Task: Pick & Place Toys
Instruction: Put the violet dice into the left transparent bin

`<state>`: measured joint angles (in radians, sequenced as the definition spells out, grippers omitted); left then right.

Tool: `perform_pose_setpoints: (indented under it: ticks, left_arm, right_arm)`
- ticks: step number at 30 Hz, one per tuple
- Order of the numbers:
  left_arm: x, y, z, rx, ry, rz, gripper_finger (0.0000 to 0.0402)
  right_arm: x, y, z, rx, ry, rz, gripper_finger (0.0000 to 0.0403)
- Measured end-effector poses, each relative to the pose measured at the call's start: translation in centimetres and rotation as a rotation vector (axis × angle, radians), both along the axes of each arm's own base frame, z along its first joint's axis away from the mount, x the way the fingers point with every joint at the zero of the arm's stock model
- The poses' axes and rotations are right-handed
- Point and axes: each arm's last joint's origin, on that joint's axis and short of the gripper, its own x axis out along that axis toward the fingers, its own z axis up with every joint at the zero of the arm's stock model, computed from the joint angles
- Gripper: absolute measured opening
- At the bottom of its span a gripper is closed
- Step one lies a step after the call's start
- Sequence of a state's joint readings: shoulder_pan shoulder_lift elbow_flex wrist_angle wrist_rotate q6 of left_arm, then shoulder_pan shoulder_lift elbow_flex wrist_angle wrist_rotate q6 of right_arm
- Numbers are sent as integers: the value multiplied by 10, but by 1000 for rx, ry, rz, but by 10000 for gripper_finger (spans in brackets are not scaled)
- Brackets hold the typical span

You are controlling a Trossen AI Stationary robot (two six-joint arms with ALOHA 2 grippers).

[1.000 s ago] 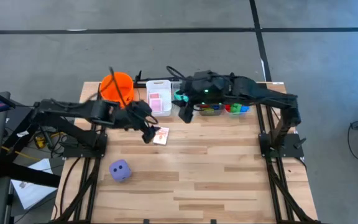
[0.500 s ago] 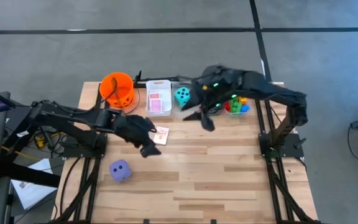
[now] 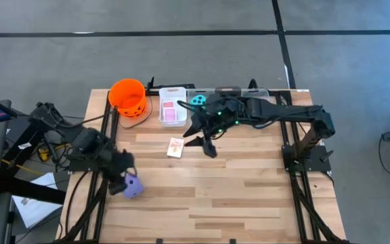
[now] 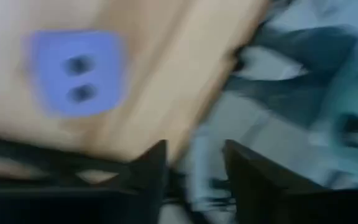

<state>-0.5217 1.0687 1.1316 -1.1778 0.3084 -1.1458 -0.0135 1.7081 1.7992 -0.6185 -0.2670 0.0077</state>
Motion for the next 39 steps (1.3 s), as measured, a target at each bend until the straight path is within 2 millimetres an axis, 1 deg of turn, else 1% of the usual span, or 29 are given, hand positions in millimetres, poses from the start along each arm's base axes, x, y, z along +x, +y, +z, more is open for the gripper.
perform_pose_setpoints:
  ticks: [2,4,5,6,9,13,18,23,29,33,36,39]
  left_arm:
    - [-14,-2,-4,112,47,-41,93]
    - [-23,-6,-6,206,45,-78,35]
    - [-27,-8,-8,254,45,-99,18]
    - [-30,-11,-11,289,39,-120,13]
    - [-34,-19,-27,314,38,-145,13]
    - [-37,-33,-60,262,46,-162,2]
    - [-41,-42,-94,204,67,-105,1]
    - [-43,-42,-124,181,90,-39,0]
    - [-48,-32,-161,179,125,37,0]
    - [-49,-24,-175,189,148,86,0]
    - [-46,-21,-177,201,132,116,0]
    - [-42,-17,-178,238,80,172,0]
  right_arm:
    - [4,-1,-3,14,-16,-51,154]
    - [7,-2,-2,28,-63,-96,151]
    - [8,-2,-2,36,-83,-118,150]
    - [9,-3,-3,43,-89,-139,149]
    - [11,-4,-6,49,-80,-187,144]
    - [10,-5,-4,57,-90,-230,137]
    - [10,-5,-4,58,-87,-235,129]
    - [10,-5,-5,57,-83,-234,124]
    - [10,-3,-6,55,-73,-227,123]
    - [9,0,-7,51,-57,-200,123]
    - [8,3,-8,47,-40,-186,123]
    - [7,4,-10,43,-23,-184,123]
